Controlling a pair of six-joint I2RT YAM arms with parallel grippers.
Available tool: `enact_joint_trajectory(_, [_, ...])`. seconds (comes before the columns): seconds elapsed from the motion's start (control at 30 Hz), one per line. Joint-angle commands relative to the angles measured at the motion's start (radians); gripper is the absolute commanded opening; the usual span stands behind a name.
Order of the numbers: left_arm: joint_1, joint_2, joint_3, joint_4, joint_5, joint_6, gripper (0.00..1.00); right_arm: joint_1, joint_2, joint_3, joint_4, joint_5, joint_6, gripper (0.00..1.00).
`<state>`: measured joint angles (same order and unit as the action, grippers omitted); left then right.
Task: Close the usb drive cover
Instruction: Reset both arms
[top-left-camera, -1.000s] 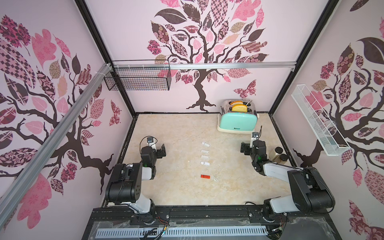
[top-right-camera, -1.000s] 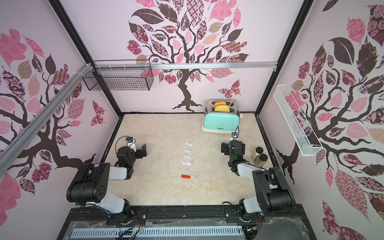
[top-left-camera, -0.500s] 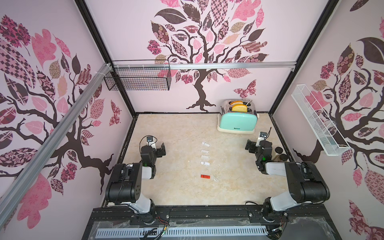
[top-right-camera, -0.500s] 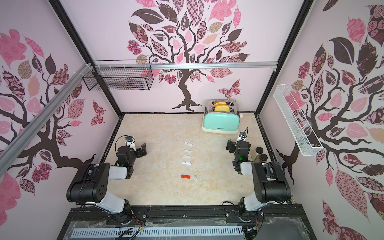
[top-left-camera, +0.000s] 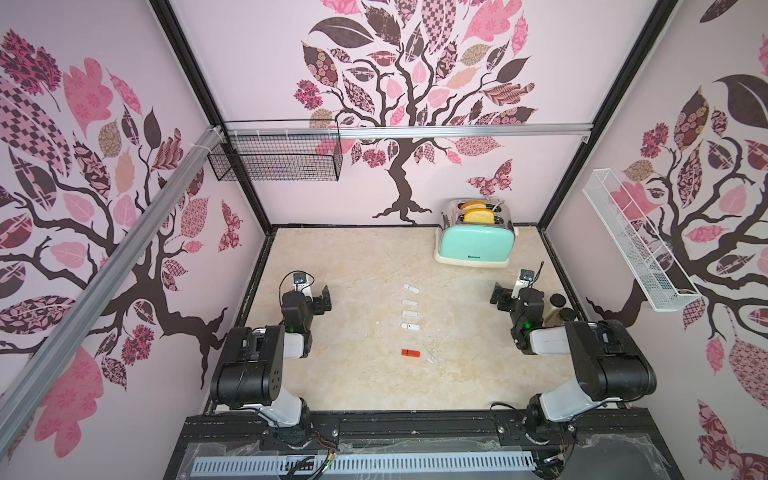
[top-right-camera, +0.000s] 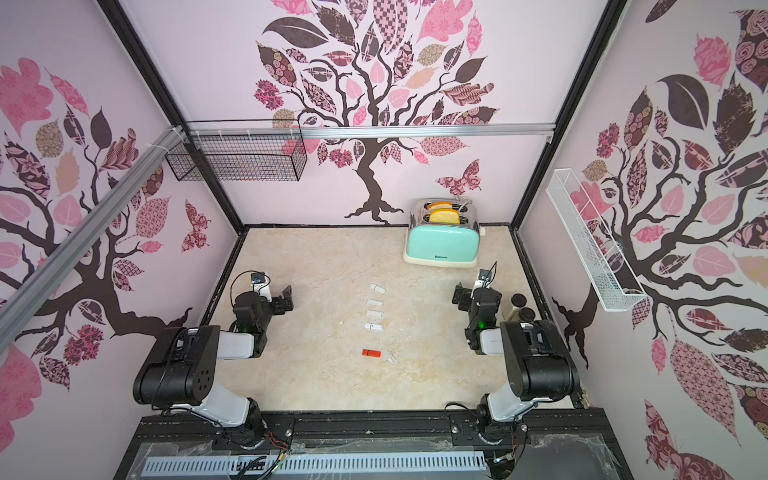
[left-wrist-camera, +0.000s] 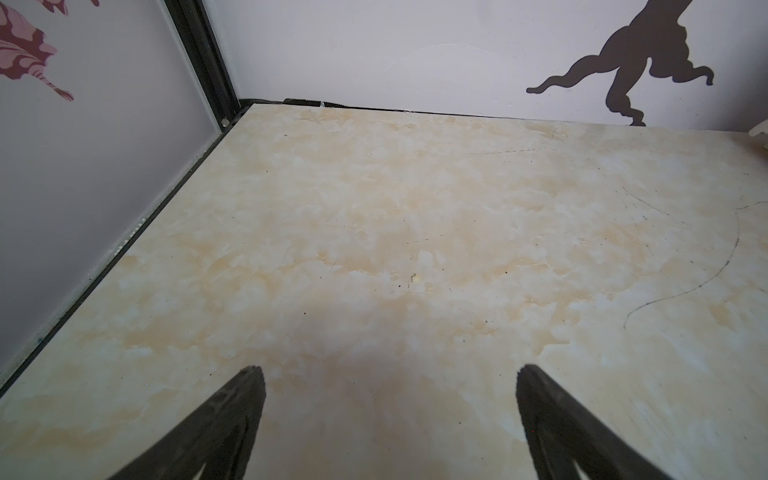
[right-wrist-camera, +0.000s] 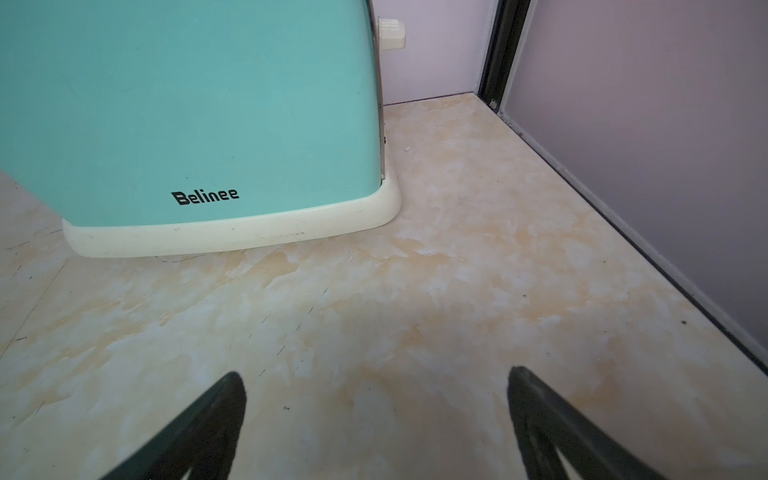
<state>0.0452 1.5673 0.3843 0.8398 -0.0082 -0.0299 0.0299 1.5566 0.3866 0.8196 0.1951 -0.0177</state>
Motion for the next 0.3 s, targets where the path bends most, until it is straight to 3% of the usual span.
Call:
enact_joint_trajectory(0.0, [-0.002, -0.007, 0.011, 0.01, -0.011, -0.004, 0.98, 0.006, -0.011, 0.019, 0.018, 0.016, 0.009, 0.99])
enact_joint_trajectory(0.13, [-0.002, -0.007, 0.011, 0.009, -0.011, -0.006, 0.98, 0.008, -0.03, 0.009, 0.025, 0.021, 0.008, 0.99])
enact_joint_trajectory(0.27, [-0.002, -0.01, 0.006, 0.013, -0.011, -0.005, 0.98, 0.008, -0.153, -0.004, -0.061, 0.014, 0.009, 0.99])
